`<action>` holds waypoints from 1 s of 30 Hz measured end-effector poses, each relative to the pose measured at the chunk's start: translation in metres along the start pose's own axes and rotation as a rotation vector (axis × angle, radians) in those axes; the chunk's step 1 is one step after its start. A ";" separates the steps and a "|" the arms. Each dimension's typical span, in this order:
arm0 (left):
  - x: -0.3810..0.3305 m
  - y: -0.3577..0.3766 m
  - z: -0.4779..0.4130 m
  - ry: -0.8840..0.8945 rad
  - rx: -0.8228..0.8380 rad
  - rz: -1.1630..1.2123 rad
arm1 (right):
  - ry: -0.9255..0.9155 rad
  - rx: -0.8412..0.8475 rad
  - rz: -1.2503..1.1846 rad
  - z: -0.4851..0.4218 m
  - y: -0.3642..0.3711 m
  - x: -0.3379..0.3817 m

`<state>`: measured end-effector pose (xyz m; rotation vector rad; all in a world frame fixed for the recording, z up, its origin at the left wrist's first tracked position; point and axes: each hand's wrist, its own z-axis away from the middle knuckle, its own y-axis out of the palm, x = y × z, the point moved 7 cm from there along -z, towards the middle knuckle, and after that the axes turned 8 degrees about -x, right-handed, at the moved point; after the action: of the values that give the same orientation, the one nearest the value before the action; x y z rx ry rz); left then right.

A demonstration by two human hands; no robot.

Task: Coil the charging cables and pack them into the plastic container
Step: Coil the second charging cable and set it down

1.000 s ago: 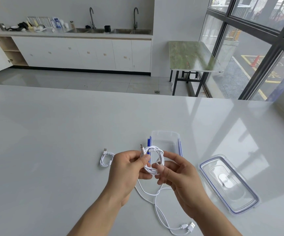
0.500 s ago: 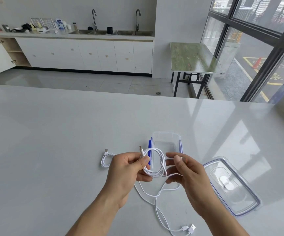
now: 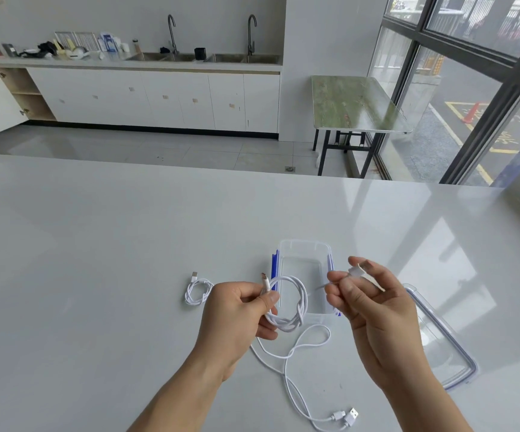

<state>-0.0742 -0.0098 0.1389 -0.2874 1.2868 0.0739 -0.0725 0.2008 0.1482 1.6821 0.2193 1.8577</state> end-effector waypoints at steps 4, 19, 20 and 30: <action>-0.002 0.004 0.000 0.051 0.008 -0.095 | -0.207 0.088 0.498 0.006 0.010 0.024; -0.024 0.024 0.013 0.336 0.030 -0.338 | -0.847 0.070 1.496 0.013 0.055 0.002; -0.023 0.023 0.012 0.312 0.040 -0.310 | -0.858 0.061 1.452 0.014 0.054 0.002; -0.011 0.022 0.015 0.168 0.116 -0.123 | -0.347 0.105 1.099 0.004 0.040 -0.019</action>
<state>-0.0683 0.0161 0.1495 -0.2770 1.4308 -0.1311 -0.0812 0.1576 0.1526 2.4138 -0.9458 2.1876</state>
